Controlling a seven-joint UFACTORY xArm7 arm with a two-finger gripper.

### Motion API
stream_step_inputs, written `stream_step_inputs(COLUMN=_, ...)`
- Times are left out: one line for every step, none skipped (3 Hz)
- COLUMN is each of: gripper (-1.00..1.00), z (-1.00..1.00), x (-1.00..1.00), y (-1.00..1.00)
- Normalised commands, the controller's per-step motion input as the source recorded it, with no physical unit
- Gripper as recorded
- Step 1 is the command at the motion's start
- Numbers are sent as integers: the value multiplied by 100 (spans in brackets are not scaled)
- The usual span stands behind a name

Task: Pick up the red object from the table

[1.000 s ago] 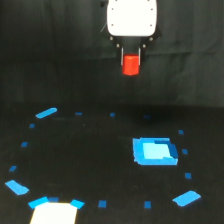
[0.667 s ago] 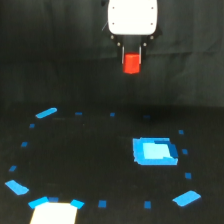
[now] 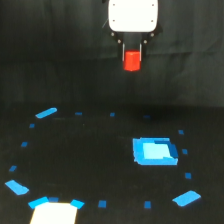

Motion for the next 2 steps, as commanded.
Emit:
stream_step_inputs(gripper=-100, z=78, x=-3, y=4)
stream_step_inputs(gripper=-100, z=7, x=1, y=12)
